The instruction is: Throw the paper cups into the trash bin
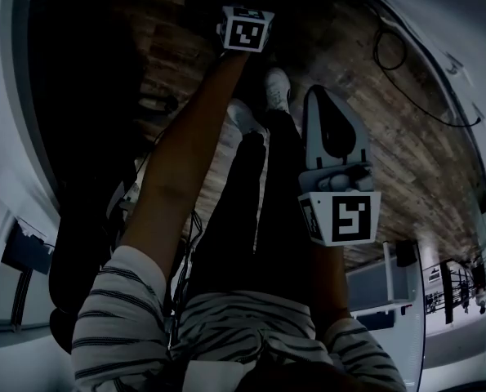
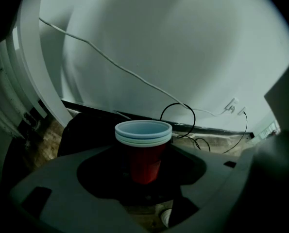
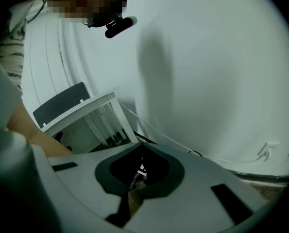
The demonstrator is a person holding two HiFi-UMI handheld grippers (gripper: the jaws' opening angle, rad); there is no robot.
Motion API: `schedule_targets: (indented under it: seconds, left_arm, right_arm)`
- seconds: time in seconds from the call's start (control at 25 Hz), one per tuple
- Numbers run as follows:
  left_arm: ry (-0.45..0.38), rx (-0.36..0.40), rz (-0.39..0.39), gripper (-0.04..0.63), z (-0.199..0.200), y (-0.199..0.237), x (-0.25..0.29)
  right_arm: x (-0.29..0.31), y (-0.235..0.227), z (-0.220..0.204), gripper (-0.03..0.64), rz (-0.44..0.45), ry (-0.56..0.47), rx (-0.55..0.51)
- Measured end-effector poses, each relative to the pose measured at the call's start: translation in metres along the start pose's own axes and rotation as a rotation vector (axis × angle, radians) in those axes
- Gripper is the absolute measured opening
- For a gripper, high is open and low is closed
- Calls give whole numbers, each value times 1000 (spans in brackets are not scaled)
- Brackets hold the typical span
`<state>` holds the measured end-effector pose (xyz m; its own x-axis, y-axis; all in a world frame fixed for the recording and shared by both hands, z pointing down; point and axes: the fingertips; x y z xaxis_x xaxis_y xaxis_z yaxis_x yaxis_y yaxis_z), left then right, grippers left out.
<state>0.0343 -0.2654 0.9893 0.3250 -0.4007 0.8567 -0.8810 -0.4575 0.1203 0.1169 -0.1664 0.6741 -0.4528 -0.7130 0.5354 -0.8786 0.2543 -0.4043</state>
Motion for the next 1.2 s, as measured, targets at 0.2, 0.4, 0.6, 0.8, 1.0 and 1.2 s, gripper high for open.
schedule_targets:
  seconds: [0.2,0.4,0.6,0.8,1.0,1.2]
  left_arm:
    - [52,12,13,293,-11,7,11]
    - [61,24,5,293,-14,9,18]
    - [82,54,-2,293,-15,5,27]
    - [113,67,6,293,-18,9,36]
    - [139,57,3,293,-22,9,41]
    - [147,41,19,293,-23,14,44]
  right_arm:
    - [3,-6,-3,9,0,-2,0]
    - [5,-11,-9,9,-2,10,-1]
    - [6,-13,-14,9,3,17,17]
    - [6,-14,-13,9,10,20,7]
    - [6,-20,-13,9,-8,40,11]
    - [8,-21,-14,9,-9,49,25]
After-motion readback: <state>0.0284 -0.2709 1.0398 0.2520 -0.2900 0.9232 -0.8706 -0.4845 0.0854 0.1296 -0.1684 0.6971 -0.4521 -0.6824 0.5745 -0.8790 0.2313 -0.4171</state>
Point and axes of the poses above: the fingertips, and each gripper's own axes: x forward along the fingers, y to its left, z out of its top, and after that the axes turned 6 degrees about x, right-handed
